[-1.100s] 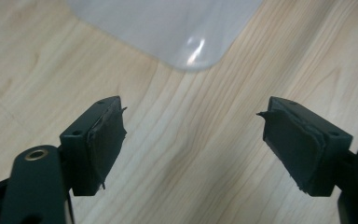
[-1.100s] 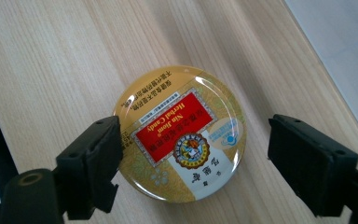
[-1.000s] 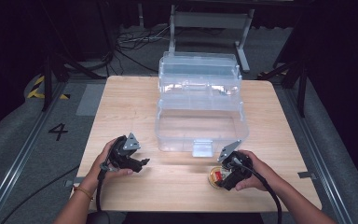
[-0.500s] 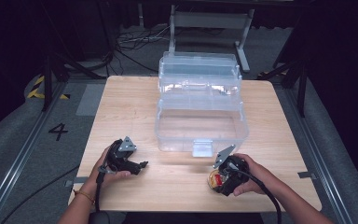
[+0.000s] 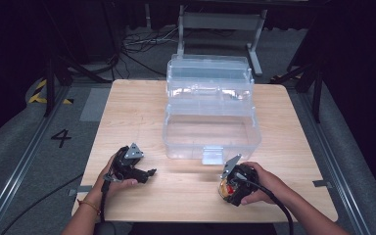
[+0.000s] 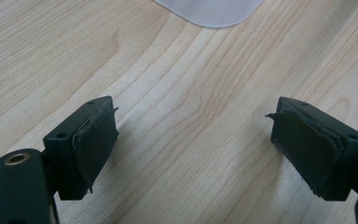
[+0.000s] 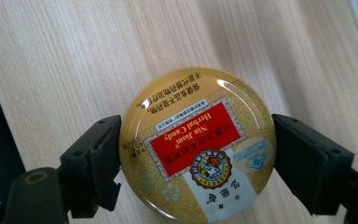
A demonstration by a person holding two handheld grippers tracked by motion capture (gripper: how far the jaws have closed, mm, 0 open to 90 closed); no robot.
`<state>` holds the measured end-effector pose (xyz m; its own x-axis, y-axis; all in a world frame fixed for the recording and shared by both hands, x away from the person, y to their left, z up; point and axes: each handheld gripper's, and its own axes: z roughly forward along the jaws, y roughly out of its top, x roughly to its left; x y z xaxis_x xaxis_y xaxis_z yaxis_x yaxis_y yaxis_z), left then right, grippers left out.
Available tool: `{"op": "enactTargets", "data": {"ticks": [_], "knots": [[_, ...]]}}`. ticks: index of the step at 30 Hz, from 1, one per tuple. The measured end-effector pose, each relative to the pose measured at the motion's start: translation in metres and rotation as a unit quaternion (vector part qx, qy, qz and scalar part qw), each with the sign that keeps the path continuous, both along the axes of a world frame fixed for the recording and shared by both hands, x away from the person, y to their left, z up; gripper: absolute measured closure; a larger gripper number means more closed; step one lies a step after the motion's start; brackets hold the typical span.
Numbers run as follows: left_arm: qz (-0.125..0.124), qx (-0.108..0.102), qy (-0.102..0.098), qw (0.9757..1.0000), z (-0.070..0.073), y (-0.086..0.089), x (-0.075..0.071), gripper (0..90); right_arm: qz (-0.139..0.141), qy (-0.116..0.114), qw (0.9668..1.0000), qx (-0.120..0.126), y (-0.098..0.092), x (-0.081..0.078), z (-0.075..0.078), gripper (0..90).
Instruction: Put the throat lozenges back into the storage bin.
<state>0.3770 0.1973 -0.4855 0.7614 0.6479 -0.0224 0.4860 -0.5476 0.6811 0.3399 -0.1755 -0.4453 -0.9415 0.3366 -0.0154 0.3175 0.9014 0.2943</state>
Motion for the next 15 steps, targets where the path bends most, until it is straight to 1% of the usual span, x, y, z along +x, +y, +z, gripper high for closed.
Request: {"op": "enactTargets", "data": {"ticks": [1, 2, 3, 4, 5, 6, 8, 15], "knots": [[0.005, 0.0, 0.0, 1.0, 0.0, 0.0, -0.001, 14.4, 0.012, -0.011, 0.9999, -0.005, -0.002, 0.0, 0.001, 20.3], [0.005, 0.0, 0.0, 1.0, 0.0, 0.0, -0.001, 14.4, 0.012, -0.011, 0.9999, -0.005, -0.002, 0.0, 0.001, 20.3], [0.005, 0.0, 0.0, 1.0, 0.0, 0.0, -0.001, 14.4, 0.006, -0.011, 0.9999, 0.004, -0.005, 0.001, 0.002, 20.4], [0.005, 0.0, 0.0, 1.0, 0.0, 0.0, -0.001, 14.4, 0.005, -0.011, 0.9999, 0.001, -0.005, 0.0, 0.002, 20.4], [0.005, 0.0, 0.0, 1.0, 0.0, 0.0, -0.001, 14.4, 0.006, -0.016, 0.9999, -0.001, -0.007, 0.001, 0.004, 20.4], [0.005, 0.0, 0.0, 1.0, 0.0, 0.0, -0.001, 14.4, 0.006, -0.021, 0.9998, 0.003, -0.009, 0.001, 0.005, 20.4], [0.005, 0.0, 0.0, 1.0, 0.0, 0.0, -0.001, 14.4, 0.002, -0.023, 0.9997, 0.012, -0.014, 0.002, 0.009, 20.4], [0.005, 0.0, 0.0, 1.0, 0.0, 0.0, -0.001, 14.4, -0.005, -0.031, 0.9993, 0.019, -0.033, 0.005, 0.02, 20.5]]}}
